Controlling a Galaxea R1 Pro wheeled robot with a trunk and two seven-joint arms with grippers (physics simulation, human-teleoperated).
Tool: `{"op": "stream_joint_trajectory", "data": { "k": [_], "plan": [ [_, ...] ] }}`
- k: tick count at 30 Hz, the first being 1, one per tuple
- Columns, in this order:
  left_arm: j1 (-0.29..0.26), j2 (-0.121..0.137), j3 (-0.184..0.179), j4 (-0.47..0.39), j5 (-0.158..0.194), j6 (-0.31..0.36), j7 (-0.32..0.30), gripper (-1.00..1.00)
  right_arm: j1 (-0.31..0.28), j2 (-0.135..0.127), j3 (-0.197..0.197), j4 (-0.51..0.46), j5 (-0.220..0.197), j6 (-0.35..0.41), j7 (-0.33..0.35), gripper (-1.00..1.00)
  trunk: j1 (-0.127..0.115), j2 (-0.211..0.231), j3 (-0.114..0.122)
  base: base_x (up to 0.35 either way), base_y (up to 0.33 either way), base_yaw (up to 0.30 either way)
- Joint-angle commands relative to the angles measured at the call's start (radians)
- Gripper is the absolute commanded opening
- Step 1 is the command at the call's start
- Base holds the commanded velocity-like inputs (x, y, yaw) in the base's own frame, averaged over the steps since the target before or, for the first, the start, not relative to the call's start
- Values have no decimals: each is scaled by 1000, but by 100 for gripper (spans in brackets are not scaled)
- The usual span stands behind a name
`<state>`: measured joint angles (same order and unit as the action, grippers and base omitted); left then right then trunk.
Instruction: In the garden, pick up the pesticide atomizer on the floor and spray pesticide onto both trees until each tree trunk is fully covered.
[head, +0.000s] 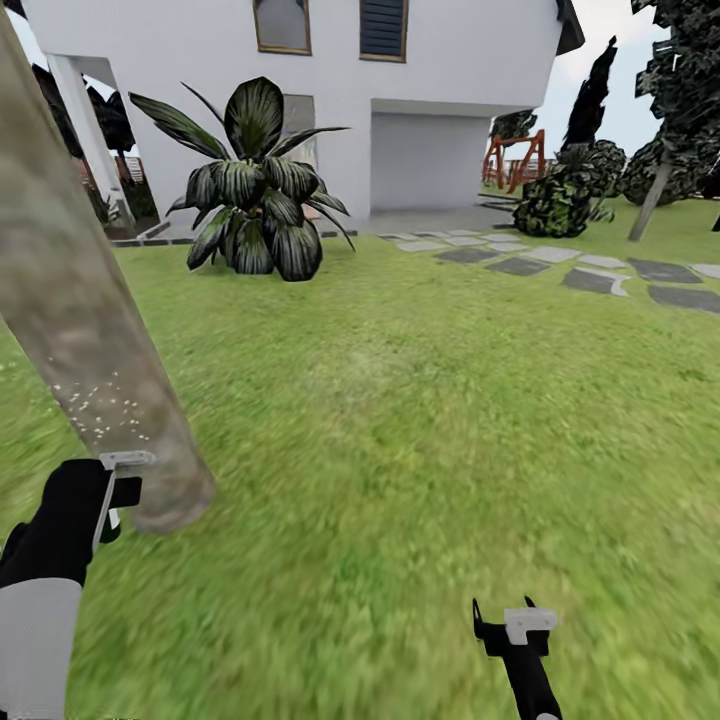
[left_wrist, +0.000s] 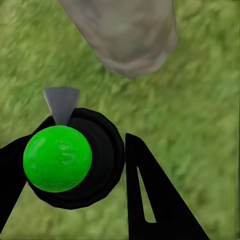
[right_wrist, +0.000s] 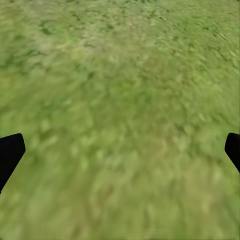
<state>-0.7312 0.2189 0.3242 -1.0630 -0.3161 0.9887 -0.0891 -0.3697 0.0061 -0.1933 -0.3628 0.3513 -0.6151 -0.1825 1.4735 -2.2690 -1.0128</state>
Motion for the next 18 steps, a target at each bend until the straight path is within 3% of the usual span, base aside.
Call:
{"op": "stream_joint_trajectory", "data": {
  "k": [1, 12, 18],
  "plan": [
    [-2, -1, -1, 0, -3, 0, 0, -100, 0, 0, 0, 0, 0, 0, 0, 100, 0, 0, 0, 178, -232, 278],
    [-11, -4, -9, -10, -4, 2, -1, -100, 0, 1, 0, -1, 0, 0, 0, 100, 0, 0, 0, 204, -236, 276],
    [-13, -4, -9, -12, -5, 4, -2, -100, 0, 3, 0, -1, 0, 0, 0, 100, 0, 0, 0, 91, -268, 52]
  ]
}}
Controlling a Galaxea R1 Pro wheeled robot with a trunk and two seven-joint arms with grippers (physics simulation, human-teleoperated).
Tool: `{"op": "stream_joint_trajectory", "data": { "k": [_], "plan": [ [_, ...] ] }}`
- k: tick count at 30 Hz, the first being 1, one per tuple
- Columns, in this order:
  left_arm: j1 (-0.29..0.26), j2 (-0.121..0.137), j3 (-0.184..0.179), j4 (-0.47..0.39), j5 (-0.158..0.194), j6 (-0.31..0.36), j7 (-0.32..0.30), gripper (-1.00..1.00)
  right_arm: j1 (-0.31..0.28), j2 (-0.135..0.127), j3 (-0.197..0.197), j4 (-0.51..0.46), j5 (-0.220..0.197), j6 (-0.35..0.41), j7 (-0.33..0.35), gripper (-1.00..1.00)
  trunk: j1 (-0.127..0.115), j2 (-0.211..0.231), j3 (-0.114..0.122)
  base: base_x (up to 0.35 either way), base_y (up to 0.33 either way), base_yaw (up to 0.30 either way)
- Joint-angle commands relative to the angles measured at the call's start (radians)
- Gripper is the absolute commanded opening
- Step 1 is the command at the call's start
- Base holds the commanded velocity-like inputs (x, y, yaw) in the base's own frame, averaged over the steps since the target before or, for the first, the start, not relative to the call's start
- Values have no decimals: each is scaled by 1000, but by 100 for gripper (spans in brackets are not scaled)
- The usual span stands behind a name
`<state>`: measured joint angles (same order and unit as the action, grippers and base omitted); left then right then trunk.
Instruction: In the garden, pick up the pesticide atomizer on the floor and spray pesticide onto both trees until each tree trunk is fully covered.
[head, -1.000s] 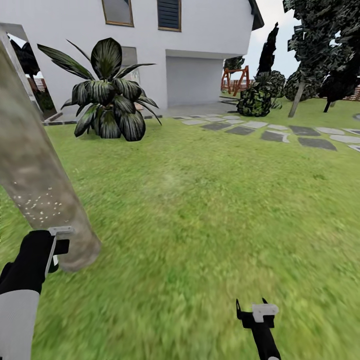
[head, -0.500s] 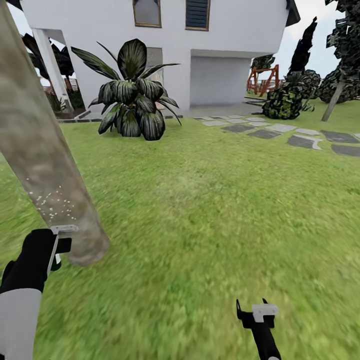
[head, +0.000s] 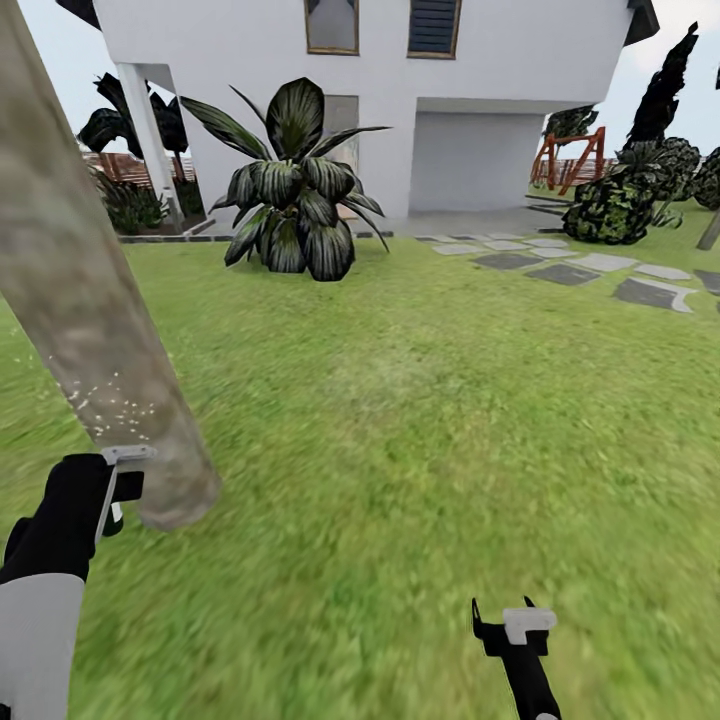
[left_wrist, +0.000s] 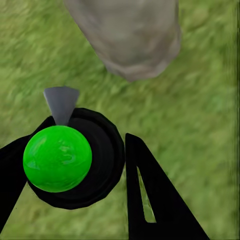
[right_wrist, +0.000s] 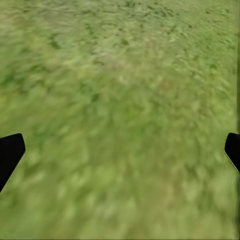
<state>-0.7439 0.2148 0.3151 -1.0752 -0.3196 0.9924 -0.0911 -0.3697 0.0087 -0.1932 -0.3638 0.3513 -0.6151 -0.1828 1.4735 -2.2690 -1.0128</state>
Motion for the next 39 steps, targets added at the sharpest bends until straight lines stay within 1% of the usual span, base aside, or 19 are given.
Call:
{"op": "stream_joint_trajectory", "data": {
  "k": [1, 14, 30, 39],
  "plan": [
    [0, 0, 0, 0, -1, 0, 0, -100, 0, 0, 0, 0, 0, 0, 0, 100, 0, 0, 0, 88, -271, 2],
    [1, 3, 1, -2, -1, 0, 0, -100, 0, -1, 0, 0, 0, 0, 0, 100, 0, 0, 0, 89, -271, 7],
    [8, 3, 4, 0, -1, 0, 2, -100, 0, -1, 0, 0, 0, 0, 0, 100, 0, 0, 0, 140, -268, 254],
    [8, 4, 5, 0, -1, -1, 2, -100, 0, -1, 0, 0, 0, 0, 0, 100, 0, 0, 0, 185, -252, 25]
  ]
}}
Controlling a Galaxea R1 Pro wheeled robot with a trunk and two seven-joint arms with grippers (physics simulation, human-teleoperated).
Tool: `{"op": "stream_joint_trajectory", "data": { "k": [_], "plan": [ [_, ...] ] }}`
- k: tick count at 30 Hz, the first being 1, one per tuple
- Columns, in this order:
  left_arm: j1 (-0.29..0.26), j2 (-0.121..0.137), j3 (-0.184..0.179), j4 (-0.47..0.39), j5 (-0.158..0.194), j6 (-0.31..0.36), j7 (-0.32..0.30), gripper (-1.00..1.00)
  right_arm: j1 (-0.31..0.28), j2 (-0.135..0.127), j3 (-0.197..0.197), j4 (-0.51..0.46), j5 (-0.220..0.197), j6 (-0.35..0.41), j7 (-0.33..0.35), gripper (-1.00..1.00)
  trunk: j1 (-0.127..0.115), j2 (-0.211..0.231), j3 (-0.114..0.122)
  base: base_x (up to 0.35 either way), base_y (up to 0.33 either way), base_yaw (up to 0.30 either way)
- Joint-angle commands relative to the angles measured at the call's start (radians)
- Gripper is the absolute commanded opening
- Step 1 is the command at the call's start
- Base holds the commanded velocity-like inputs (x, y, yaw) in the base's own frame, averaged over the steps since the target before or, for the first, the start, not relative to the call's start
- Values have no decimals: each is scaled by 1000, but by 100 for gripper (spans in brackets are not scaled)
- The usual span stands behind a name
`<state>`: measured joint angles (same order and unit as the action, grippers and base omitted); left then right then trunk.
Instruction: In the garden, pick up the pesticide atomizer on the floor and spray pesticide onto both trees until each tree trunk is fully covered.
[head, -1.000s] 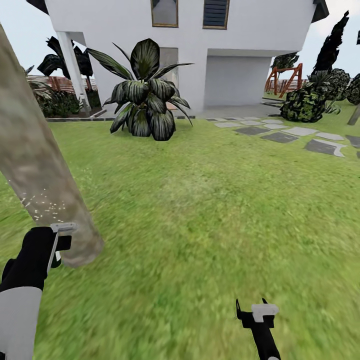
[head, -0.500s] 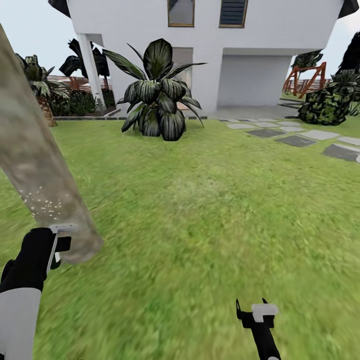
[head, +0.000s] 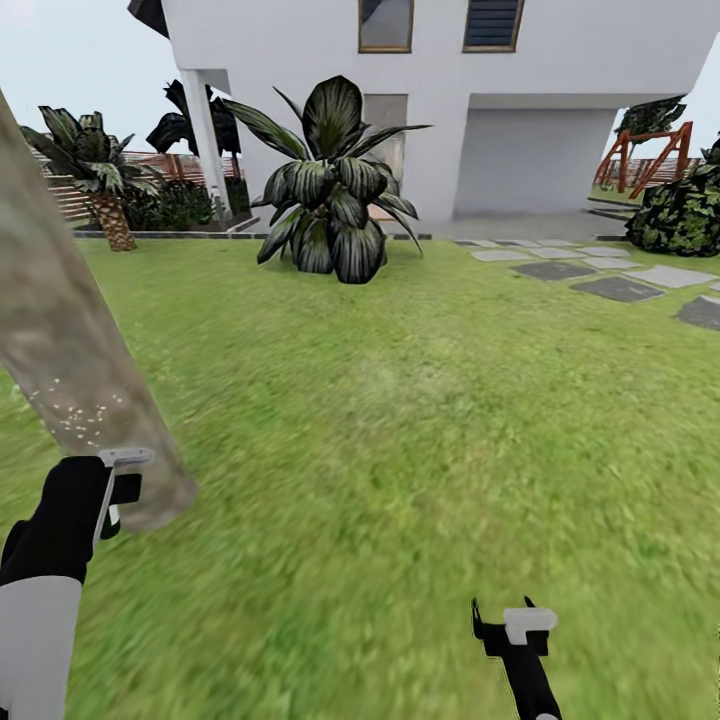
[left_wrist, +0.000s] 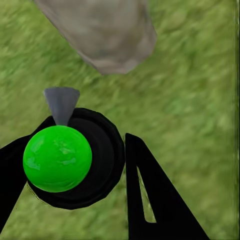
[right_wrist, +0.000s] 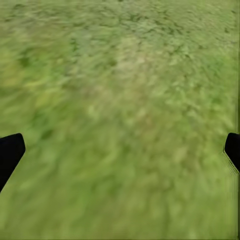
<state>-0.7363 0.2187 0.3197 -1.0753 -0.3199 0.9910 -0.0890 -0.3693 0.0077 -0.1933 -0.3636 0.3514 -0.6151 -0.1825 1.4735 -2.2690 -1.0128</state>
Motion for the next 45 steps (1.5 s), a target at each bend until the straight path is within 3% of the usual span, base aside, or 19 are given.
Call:
{"op": "stream_joint_trajectory", "data": {
  "k": [1, 10, 27, 35, 37, 39, 41, 45],
  "plan": [
    [0, 0, 1, 0, -1, 0, 0, -100, 0, 0, 0, 0, 0, 0, 0, 100, 0, 0, 0, 187, -250, 0],
    [0, 1, 4, 0, -1, 0, 0, -100, 0, 0, 0, 0, 0, 0, 0, 100, 0, 0, 0, 186, -250, 54],
    [4, 5, 4, 0, -1, 0, 0, -100, 0, 0, 0, 0, 0, 0, 0, 100, 0, 0, 0, 186, -242, 271],
    [-9, 5, 3, -3, 0, 1, -3, -100, 0, 0, 0, 0, 1, 0, 0, 100, 0, 0, 0, 25, -24, 277],
    [-43, 5, 1, -3, 0, 4, -4, -100, 0, 0, 0, 0, 1, 0, 0, 100, 0, 0, 0, 0, 0, 277],
    [-145, 11, -3, 1, 2, 14, -6, -100, 0, 0, 0, 0, 1, 0, 0, 100, 0, 0, 0, 0, 0, 277],
    [-200, 11, -5, 9, 2, 18, -7, -100, 0, 0, 0, 0, 0, 0, 0, 100, 0, 0, 0, 0, 0, 253],
    [-204, 10, -12, -1, 1, 15, -8, -100, 0, 0, 0, 0, 0, 0, 0, 100, 0, 0, 0, 0, 0, 52]
  ]
}}
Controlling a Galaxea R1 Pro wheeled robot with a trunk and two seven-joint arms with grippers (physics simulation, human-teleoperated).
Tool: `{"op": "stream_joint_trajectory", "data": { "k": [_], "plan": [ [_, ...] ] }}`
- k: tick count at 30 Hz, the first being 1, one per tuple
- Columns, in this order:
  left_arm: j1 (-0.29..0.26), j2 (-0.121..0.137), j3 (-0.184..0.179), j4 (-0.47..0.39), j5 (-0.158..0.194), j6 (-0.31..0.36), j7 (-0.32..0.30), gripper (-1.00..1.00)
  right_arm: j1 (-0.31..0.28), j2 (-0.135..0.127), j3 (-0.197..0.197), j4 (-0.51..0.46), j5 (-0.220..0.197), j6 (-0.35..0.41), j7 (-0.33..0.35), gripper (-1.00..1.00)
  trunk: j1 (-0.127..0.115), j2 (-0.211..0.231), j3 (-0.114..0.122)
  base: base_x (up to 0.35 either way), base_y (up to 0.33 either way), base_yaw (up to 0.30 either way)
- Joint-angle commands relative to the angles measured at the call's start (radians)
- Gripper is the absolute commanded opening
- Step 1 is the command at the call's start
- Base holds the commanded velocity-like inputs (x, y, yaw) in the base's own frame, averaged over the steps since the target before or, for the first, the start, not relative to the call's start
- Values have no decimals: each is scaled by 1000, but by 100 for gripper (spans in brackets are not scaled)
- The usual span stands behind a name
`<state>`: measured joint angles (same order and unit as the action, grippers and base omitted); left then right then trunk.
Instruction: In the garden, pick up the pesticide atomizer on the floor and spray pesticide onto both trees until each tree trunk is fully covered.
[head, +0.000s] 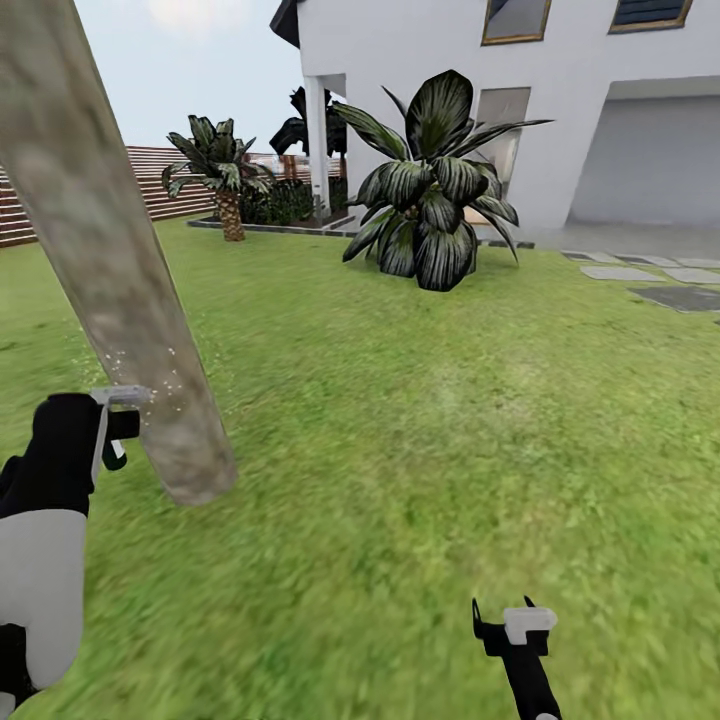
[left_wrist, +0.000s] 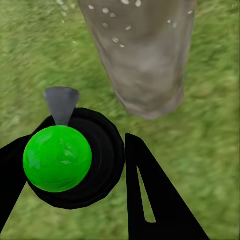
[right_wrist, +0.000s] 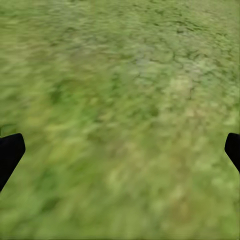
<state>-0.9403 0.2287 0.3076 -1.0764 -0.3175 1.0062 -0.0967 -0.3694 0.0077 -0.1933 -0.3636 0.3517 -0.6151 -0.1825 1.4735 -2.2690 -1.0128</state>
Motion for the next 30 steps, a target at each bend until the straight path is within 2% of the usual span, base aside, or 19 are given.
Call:
{"op": "stream_joint_trajectory", "data": {
  "k": [1, 14, 23, 30],
  "plan": [
    [2, 0, -2, -1, -1, -1, 0, -100, 0, 0, 0, 0, 0, 0, 0, 100, 0, 0, 0, 0, 0, 5],
    [5, -1, -9, -4, 0, -3, 0, -100, 0, 0, 0, 0, 0, 0, 0, 100, 0, 0, 0, 191, -126, 0],
    [12, 0, -8, -3, -4, -3, 0, -100, 0, 0, 0, 0, 0, 0, 0, 100, 0, 0, 0, 140, -237, 45],
    [92, 6, 5, -2, -4, -7, 2, -100, 0, 0, 0, 0, 0, 0, 0, 100, 0, 0, 0, 184, -218, 267]
  ]
}}
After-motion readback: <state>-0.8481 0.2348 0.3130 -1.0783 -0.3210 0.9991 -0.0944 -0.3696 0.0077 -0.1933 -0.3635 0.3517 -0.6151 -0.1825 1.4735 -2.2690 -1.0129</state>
